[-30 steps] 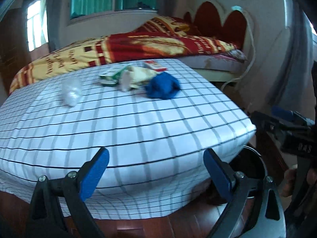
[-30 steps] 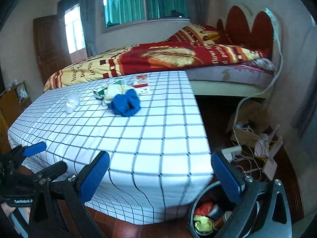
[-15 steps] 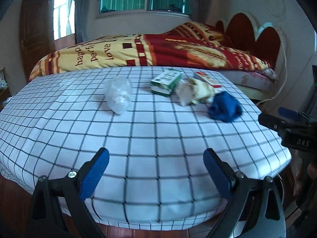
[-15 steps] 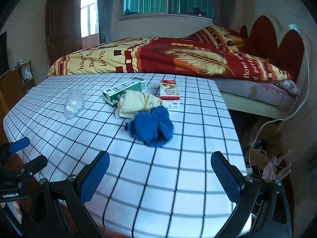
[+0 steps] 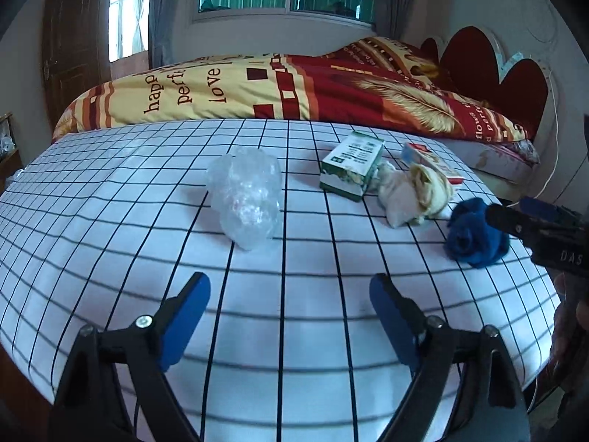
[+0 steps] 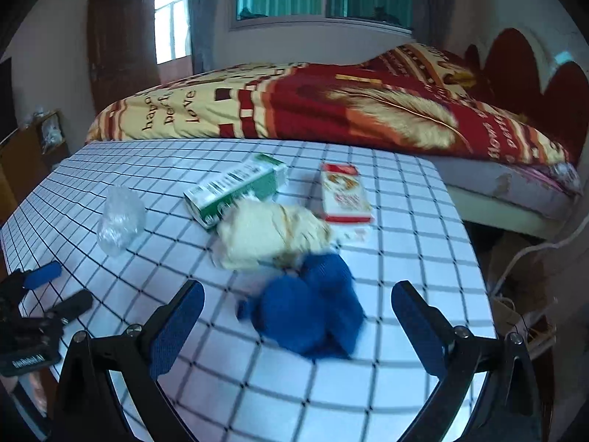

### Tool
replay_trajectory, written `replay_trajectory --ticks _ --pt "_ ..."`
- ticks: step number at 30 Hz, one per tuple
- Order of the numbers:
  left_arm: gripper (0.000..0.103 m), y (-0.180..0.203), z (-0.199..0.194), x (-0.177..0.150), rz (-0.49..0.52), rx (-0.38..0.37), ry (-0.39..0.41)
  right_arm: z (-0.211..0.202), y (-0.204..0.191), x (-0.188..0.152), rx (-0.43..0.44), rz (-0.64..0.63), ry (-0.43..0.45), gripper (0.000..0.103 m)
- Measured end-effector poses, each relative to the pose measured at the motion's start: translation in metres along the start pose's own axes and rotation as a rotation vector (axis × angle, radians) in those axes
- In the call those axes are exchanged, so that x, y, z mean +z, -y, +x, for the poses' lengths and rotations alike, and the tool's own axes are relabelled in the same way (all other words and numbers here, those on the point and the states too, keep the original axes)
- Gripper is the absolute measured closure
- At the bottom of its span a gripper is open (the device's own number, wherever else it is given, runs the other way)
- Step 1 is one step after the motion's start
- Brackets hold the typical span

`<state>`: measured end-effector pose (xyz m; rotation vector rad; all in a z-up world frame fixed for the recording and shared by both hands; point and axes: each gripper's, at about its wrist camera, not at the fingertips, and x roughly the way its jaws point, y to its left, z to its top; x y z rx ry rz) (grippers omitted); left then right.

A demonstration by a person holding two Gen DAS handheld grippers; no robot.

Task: Collect trash
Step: 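Grasp the clear plastic bag with the left tool while the right tool grasps the beige cloth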

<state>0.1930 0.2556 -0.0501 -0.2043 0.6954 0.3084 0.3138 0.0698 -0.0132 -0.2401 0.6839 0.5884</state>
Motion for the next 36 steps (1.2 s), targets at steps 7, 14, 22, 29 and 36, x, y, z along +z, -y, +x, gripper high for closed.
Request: replay_trajectory --ticks 7,14,22,29,36 --pt "0.020 -0.009 0.026 0.028 -0.015 0.018 0.011 0.048 -0.013 0.029 0.067 -0.016 -0.052 0.020" --pt "0.034 -0.017 0.056 0.043 -0.017 0.004 -0.036 0.079 -0.006 0.031 0.133 0.010 -0.120 0.056" --pt "0.074 -0.028 0.057 0.043 -0.039 -0.055 -0.031 0.062 -0.006 0.029 0.146 -0.001 -0.052 0.094" --pt "0.078 -0.017 0.023 0.040 -0.009 -0.070 0.043 0.033 -0.009 0.034 0.147 -0.031 0.039 0.098" --pt "0.079 0.000 0.000 0.039 0.028 -0.090 0.070 0.005 -0.001 0.041 0.134 -0.025 0.086 0.098"
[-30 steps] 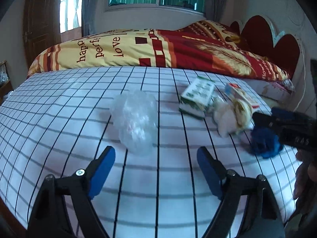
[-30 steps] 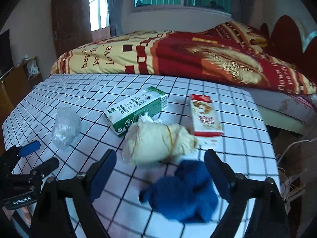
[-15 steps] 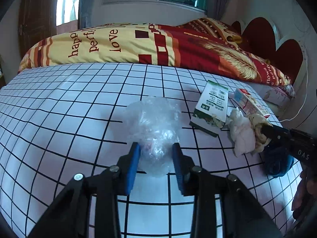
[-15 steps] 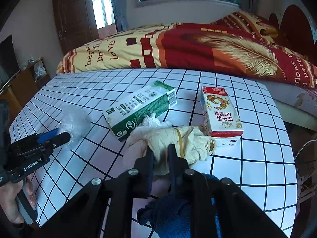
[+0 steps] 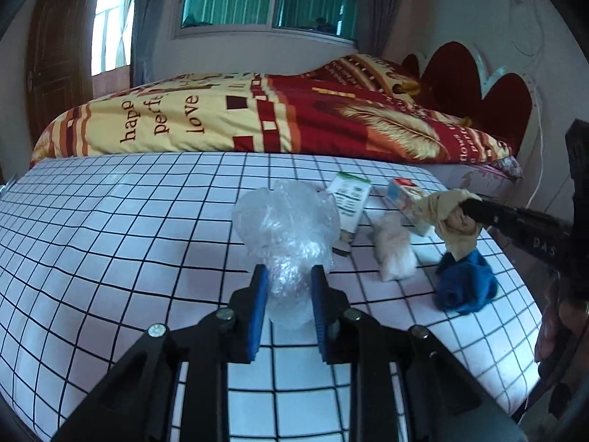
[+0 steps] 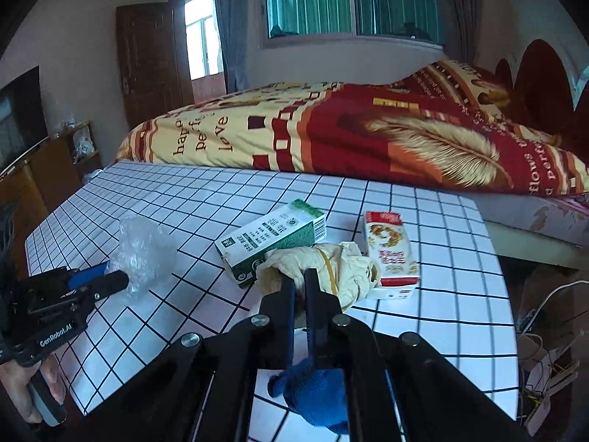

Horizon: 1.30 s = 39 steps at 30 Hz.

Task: Collect trash
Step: 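Grasp the clear plastic bag with the left tool while the right tool grasps the beige cloth, then carry the clear plastic bag and beige cloth over the black bucket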

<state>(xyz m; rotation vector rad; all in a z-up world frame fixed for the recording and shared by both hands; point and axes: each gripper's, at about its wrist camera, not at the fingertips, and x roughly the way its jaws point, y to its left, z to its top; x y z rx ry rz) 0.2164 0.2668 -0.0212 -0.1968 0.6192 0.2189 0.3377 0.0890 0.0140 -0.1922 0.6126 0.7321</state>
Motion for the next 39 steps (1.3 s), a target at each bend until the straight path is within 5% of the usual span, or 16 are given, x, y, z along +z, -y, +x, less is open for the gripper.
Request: replay_trajectory --ticks 24,39 --pt "0.079 0.105 -0.084 -0.045 0.090 -0.131 0.034 -0.147 0.030 -0.080 -0.110 0.065 0.055 0.098" --pt "0.079 0.185 -0.101 -0.069 0.192 -0.261 0.008 -0.228 0.068 -0.138 -0.201 0.152 0.080 0.098"
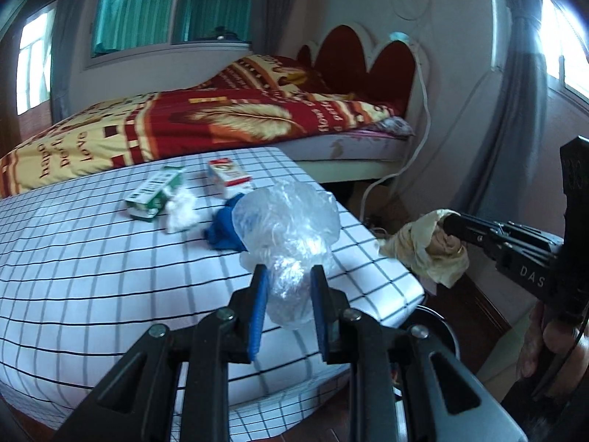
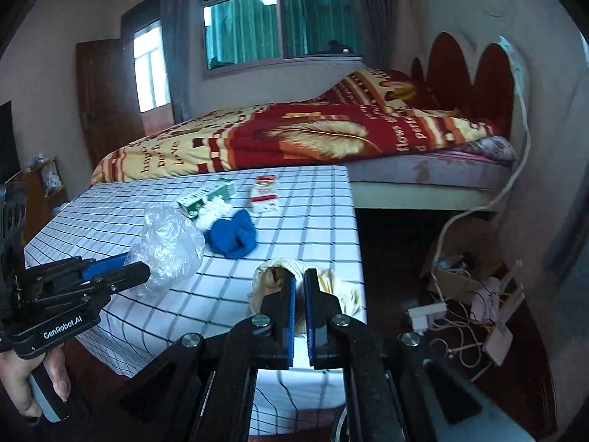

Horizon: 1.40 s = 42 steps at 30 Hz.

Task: Collect trash
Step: 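Carry the clear plastic bag and beige cloth over the black bucket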

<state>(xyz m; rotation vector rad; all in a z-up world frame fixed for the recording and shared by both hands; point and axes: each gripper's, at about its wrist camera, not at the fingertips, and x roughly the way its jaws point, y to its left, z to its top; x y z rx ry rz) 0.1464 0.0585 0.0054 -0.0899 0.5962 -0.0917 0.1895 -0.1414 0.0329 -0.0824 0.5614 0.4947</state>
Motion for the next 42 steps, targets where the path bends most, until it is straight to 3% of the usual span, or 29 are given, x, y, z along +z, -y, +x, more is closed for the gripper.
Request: replay_trajectory --ticks 22,42 --pt "0.079 0.138 0.037 -0.040 0.184 -0.246 -0.141 -0.060 0.106 -0.090 -0.188 0.143 -0.097 0.100" --pt "0.079 0.196 0.107 -0.105 0.273 -0.314 -0.373 -0.021 0.156 -0.171 -0.182 0.206 -0.303 0.100"
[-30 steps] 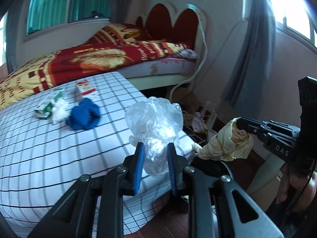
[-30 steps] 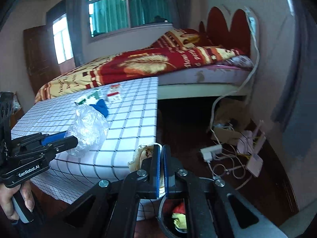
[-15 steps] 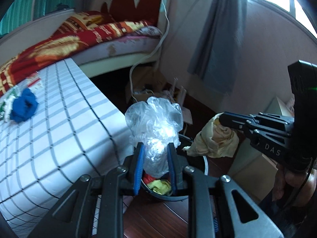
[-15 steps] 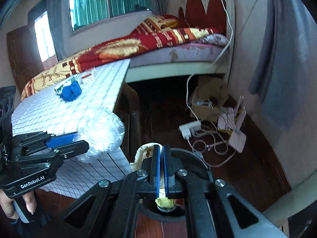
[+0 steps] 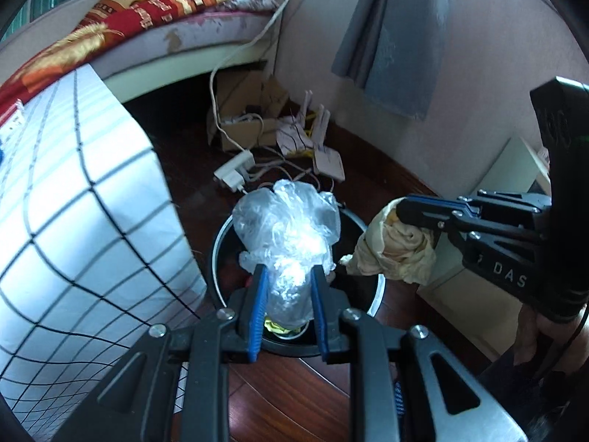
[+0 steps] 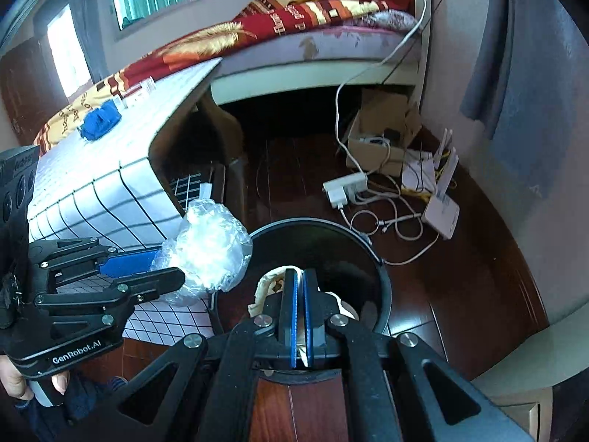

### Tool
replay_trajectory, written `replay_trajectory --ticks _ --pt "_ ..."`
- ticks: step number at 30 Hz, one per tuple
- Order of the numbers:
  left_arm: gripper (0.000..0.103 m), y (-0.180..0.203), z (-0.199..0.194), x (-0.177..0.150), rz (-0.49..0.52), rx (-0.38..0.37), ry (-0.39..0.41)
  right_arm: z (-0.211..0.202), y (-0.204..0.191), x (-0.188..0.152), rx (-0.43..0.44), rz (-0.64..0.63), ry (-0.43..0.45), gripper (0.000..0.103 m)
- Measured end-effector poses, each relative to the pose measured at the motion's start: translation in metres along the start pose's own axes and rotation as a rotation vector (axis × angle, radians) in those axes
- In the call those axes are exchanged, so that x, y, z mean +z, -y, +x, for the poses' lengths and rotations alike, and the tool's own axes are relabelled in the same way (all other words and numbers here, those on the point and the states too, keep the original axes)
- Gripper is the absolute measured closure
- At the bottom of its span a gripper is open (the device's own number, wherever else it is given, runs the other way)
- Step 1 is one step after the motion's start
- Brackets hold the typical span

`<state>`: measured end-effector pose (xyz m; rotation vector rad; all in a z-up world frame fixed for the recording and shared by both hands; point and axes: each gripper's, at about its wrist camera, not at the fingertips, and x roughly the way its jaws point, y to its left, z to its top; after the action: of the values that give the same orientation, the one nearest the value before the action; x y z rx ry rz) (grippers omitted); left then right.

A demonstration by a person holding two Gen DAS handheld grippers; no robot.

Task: Collect trash
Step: 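Carry the clear plastic bag and beige cloth over the black bucket, then open both tools to drop the plastic bag and beige cloth into the bucket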

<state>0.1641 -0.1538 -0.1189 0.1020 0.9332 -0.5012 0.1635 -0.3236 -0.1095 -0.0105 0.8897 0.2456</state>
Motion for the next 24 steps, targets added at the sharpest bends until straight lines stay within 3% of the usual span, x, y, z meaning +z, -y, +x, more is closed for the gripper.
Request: replay_trajectory --ticks 3,5,6,7,8,11,13,24 --pt "0.076 0.000 0.015 0.001 -0.002 -0.014 -0.039 0.010 0.004 -0.002 0.012 0.000 -0.018 0.099" --pt "0.055 -0.002 0.026 -0.001 -0.018 0.017 -0.064 0.022 0.007 -0.003 -0.013 -0.016 -0.035 0.093" --pt "0.024 -0.005 0.029 -0.003 -0.032 0.037 -0.068 0.030 0.012 -0.004 -0.056 -0.014 -0.059 0.055" --pt "0.002 -0.008 0.032 -0.005 -0.053 0.050 -0.067 0.036 0.015 -0.005 -0.078 -0.002 -0.080 0.031" --pt "0.000 -0.012 0.032 -0.008 -0.073 0.054 -0.066 0.041 0.021 -0.007 -0.093 0.015 -0.094 0.012" --pt "0.000 -0.015 0.031 -0.018 -0.077 0.080 -0.058 0.047 0.033 -0.011 -0.139 0.037 -0.113 0.012" --pt "0.000 -0.019 0.032 -0.021 -0.085 0.094 -0.061 0.049 0.035 -0.012 -0.150 0.042 -0.118 0.000" --pt "0.000 -0.033 0.017 -0.021 -0.116 0.113 -0.019 0.049 0.023 -0.016 -0.171 -0.006 -0.124 0.000"
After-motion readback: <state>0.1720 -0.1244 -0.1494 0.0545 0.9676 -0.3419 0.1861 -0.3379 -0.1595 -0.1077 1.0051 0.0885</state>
